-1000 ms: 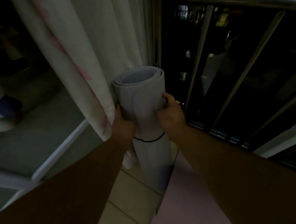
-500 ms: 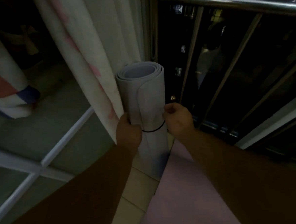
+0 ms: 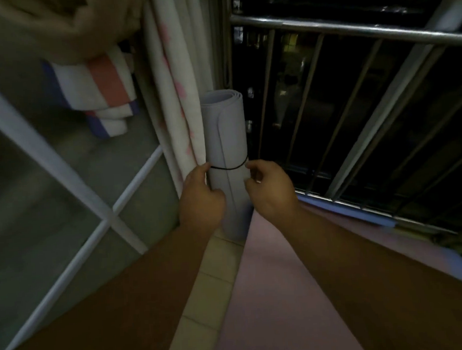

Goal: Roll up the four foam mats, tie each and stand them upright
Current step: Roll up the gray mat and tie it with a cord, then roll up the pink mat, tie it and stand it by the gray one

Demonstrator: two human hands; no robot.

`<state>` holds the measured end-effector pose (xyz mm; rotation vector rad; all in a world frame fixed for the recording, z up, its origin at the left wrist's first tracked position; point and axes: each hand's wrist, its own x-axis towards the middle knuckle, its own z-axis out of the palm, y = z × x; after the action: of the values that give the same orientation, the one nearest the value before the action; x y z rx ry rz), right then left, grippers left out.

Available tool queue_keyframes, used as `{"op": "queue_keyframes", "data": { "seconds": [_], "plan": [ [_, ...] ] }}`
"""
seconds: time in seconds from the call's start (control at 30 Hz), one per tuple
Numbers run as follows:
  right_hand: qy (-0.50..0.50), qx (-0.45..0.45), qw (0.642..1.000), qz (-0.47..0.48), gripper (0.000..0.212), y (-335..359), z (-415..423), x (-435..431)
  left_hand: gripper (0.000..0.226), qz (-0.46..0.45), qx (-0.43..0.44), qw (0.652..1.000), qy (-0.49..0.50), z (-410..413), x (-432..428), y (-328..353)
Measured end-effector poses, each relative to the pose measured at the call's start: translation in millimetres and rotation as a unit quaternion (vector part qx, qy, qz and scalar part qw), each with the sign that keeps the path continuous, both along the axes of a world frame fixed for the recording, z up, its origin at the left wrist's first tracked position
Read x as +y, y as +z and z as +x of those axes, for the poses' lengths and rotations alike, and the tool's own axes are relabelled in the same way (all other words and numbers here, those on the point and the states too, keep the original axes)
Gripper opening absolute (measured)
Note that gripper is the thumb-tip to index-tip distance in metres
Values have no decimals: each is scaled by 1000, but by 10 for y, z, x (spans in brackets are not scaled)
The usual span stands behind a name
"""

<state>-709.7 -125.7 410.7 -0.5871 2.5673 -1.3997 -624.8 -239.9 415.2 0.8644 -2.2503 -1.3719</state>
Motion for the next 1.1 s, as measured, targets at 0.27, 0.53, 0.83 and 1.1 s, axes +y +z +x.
{"op": "queue_keyframes", "data": {
  "seconds": [0.27,0.53,0.83,1.1],
  "plan": [
    [-73,48,996,18,35,920,2308,942,60,-35,20,995,-96,2099,779,613],
    [-122,42,991,47,36,1089,3601,2066,59,-41,-17,986,-162,3125,1770,647],
    [-169,19,981,98,33,481,4124,3026,58,-11,-37,976,-215,3539,2652,160],
    [-134,1,986,95,33,-674,4344,3784,56,-45,-63,975,-208,3798,3185,-902]
  ]
}}
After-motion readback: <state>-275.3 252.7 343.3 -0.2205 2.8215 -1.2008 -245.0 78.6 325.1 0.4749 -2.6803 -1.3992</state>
